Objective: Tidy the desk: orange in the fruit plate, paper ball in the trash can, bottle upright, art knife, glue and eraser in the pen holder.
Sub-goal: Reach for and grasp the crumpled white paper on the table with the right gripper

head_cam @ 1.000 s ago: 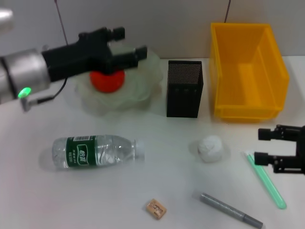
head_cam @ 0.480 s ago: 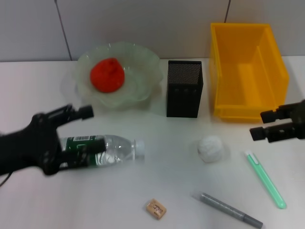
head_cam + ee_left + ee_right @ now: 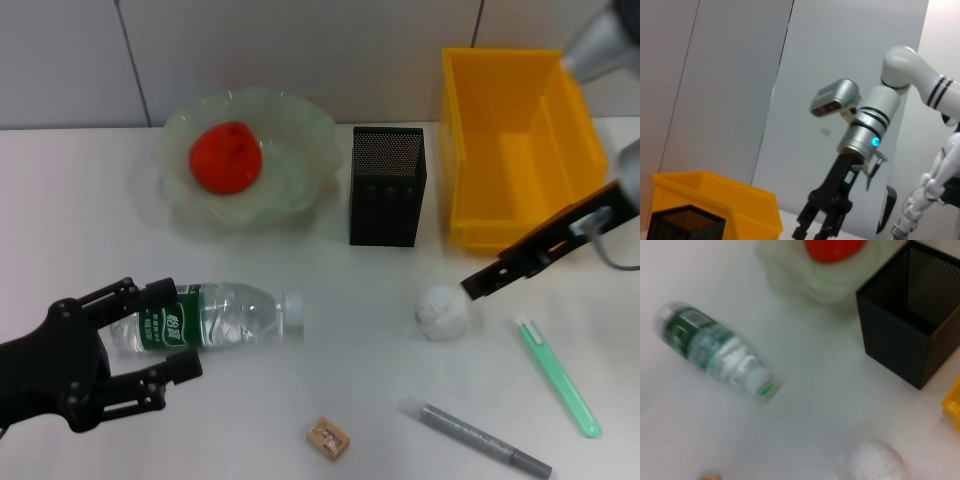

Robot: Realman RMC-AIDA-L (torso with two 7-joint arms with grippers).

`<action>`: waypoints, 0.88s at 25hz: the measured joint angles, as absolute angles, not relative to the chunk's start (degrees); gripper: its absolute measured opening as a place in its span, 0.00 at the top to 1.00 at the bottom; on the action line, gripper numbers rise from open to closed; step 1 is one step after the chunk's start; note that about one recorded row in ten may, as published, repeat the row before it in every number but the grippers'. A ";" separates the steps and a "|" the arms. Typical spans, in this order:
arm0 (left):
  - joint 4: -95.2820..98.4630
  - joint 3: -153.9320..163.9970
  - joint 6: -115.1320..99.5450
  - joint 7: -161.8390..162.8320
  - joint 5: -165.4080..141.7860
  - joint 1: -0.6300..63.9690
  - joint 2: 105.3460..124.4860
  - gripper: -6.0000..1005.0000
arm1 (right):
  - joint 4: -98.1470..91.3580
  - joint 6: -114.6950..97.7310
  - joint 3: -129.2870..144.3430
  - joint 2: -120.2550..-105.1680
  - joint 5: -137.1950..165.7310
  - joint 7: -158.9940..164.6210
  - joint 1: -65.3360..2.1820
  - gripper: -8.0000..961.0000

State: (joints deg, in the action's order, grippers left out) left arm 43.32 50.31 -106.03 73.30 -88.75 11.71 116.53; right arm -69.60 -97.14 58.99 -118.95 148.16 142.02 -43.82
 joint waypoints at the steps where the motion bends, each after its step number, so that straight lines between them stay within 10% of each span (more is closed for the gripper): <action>1: 43.32 50.31 -106.03 73.30 -88.75 11.71 116.53 0.16 | -69.60 -97.14 58.98 -118.95 148.16 142.02 -43.82 0.25; 22: 40.86 50.62 -102.96 71.29 -93.72 13.09 117.24 0.16 | -47.62 -75.43 78.75 -119.45 150.21 151.43 -52.11 0.26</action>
State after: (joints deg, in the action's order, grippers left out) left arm 40.86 50.62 -102.96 71.29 -93.72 13.09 117.24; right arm -47.62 -75.43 78.75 -119.45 150.21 151.43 -52.11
